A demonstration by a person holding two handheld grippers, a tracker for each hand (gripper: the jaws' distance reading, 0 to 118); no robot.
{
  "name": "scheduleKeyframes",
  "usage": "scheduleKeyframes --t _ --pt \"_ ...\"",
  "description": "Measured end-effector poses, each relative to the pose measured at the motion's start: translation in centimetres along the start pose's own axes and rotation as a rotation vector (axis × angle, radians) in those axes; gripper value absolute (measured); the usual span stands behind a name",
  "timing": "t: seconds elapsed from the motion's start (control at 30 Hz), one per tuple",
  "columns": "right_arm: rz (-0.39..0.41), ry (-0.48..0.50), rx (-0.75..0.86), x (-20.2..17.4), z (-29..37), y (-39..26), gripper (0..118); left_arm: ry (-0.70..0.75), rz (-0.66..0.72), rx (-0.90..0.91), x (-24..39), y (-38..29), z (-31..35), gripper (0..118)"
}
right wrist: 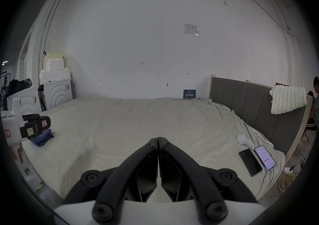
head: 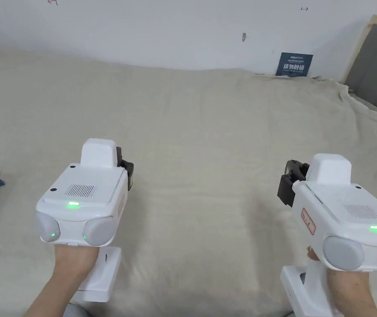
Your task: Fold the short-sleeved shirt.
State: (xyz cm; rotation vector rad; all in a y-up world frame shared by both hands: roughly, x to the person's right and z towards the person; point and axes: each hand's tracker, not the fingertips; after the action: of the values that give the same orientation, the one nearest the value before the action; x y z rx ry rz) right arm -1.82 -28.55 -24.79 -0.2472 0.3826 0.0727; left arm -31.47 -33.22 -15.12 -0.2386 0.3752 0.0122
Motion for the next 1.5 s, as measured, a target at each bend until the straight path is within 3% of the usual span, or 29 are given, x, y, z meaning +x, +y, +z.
scheduleKeyframes --t 0.1,0.3,0.53,1.5 --pt "-0.008 -0.003 -0.007 -0.8 0.6 -0.3 0 -0.006 -0.002 0.007 -0.4 -0.4 0.3 0" --pt "-0.045 -0.002 -0.025 1.9 -0.8 -1.6 0 -0.019 -0.007 0.019 -0.4 -0.7 1.5 0" --pt "-0.062 -0.002 -0.023 1.9 -0.3 -2.0 0 -0.023 0.016 0.024 -0.4 -0.9 2.2 0" --pt "-0.054 0.022 0.02 1.5 1.1 -1.4 0 -0.028 0.014 0.06 0.5 -0.2 3.2 0"
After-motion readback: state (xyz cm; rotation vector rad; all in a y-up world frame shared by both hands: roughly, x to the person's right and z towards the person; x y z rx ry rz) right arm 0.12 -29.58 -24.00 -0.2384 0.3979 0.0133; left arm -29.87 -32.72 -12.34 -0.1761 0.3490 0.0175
